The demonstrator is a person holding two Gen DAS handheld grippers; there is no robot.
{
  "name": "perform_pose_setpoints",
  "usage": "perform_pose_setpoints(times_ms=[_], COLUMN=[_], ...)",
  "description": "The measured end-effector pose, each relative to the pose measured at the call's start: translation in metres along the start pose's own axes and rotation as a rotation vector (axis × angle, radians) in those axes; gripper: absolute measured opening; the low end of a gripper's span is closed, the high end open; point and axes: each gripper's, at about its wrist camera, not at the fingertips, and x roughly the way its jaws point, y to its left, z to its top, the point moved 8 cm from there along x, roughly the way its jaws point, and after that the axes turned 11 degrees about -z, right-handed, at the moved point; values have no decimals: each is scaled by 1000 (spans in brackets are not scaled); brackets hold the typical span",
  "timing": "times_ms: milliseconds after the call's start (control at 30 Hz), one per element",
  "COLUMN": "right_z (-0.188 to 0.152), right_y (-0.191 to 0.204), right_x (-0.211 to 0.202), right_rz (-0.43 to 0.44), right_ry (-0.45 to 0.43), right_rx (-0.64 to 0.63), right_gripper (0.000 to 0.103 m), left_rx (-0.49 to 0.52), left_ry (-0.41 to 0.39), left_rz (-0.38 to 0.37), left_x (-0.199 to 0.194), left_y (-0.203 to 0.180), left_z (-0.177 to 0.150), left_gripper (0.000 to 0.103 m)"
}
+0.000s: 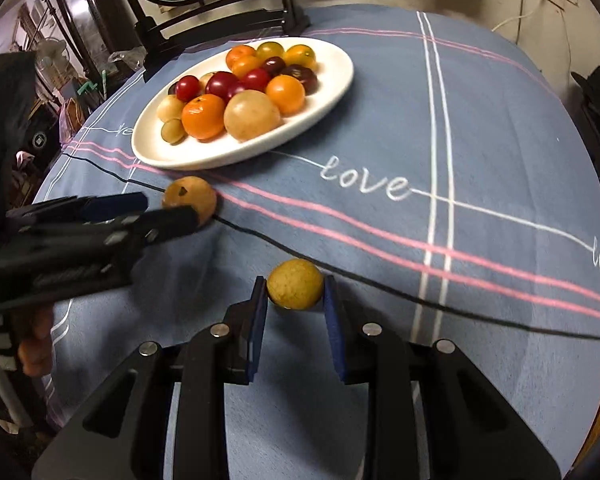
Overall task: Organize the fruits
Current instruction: 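Grasp the small green pear with right gripper while left gripper grasps the tan apple, then carry the green pear and tan apple over the white plate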
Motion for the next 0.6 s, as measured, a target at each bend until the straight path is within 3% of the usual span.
perform_pose_setpoints(times_ms=[67, 100, 133, 167, 467, 600], right_z=[-1, -1, -1, 0, 3, -1], right_y=[-2, -2, -2, -2, 12, 25], right_x=[0, -1, 0, 0, -2, -4], right_rz=[6, 11, 14, 16, 34, 42], right_ry=[0, 0, -1, -2, -9, -5], right_rx=[5, 6, 7, 7, -1, -4], right_gripper=[28, 28, 28, 28, 28, 28], left_rx=[-8, -8, -8, -11, 11, 29], left_ry=[-1, 4, 8, 17, 23, 33], left_rz=[17, 20, 21, 17, 2, 36], left_x=[5, 8, 9, 11, -5, -17], left_y=[2, 3, 4, 5, 12, 19], left_z=[4, 5, 5, 6, -9, -21], left_gripper=[68, 63, 51, 47, 47, 47])
